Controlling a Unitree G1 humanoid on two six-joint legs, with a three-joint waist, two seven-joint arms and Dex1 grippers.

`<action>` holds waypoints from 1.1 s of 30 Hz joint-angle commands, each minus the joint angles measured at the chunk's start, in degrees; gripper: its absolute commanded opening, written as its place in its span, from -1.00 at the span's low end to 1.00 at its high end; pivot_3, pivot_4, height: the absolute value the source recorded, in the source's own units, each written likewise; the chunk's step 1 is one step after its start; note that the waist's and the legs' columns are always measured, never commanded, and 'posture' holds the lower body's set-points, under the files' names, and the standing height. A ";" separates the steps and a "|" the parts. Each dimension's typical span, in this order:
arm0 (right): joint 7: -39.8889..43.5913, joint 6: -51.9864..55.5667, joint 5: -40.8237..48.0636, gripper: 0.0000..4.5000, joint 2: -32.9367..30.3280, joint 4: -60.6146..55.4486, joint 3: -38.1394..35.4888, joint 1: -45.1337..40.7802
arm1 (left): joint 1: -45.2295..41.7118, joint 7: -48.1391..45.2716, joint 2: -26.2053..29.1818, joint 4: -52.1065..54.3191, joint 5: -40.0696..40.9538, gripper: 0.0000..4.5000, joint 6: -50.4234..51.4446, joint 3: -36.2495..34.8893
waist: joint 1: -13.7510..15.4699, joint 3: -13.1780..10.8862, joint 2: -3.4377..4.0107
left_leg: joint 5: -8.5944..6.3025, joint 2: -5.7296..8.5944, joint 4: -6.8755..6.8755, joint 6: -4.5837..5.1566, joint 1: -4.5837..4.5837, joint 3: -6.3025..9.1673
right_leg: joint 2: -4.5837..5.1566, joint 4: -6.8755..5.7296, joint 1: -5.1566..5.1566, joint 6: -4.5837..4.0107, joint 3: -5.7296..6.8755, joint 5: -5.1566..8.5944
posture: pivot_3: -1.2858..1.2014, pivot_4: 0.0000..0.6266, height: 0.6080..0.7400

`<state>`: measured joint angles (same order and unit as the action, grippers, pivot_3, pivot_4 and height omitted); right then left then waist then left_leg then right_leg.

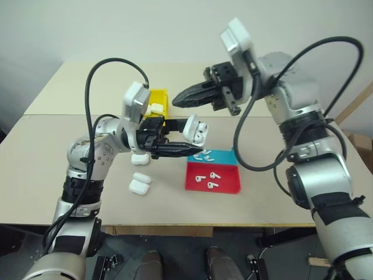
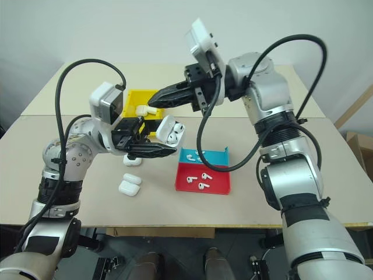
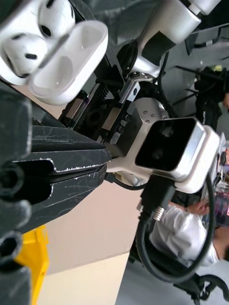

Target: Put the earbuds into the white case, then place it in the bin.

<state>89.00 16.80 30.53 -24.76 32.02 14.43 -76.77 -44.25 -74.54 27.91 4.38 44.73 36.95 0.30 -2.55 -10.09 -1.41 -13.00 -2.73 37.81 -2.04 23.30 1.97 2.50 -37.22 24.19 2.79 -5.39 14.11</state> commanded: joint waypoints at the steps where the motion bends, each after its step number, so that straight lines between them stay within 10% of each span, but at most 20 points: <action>1: 3.50 -0.83 6.37 -0.99 -2.61 -2.83 2.14 -1.61 | -0.19 3.29 1.16 4.93 1.20 0.25 2.55 -0.61 | 0.06 -0.02 0.01 | 0.00 0.00 0.00 0.00 0.00 0.00 | 0.00 0.00 0.00 0.00 0.00 0.00 | 0.03 -0.52 1.00; 23: 3.50 -4.95 21.37 -0.99 -20.25 -12.17 19.79 1.03 | 1.96 6.24 2.43 7.39 2.59 0.25 3.47 -2.81 | -0.10 -0.08 0.10 | 0.00 0.00 0.00 0.00 -0.04 -0.01 | -0.01 0.01 0.00 -0.01 -0.02 -0.01 | 0.03 -0.52 1.00; 33: -5.42 2.70 22.28 -0.99 -22.82 -20.02 -3.74 10.63 | 4.94 9.16 3.14 7.77 2.93 0.25 2.55 -6.17 | 0.32 -0.10 0.09 | 0.00 0.00 0.01 0.00 0.01 0.02 | 0.00 0.04 0.00 -0.01 0.00 -0.01 | 0.03 -0.52 1.00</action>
<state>86.11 17.12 51.97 -46.07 16.03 15.67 -66.68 -39.34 -65.99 30.45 10.55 47.06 41.09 -3.82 -2.24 -10.19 -1.32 -13.01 -2.73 37.82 -2.04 23.31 2.00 2.50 -37.18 24.19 2.78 -5.38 14.10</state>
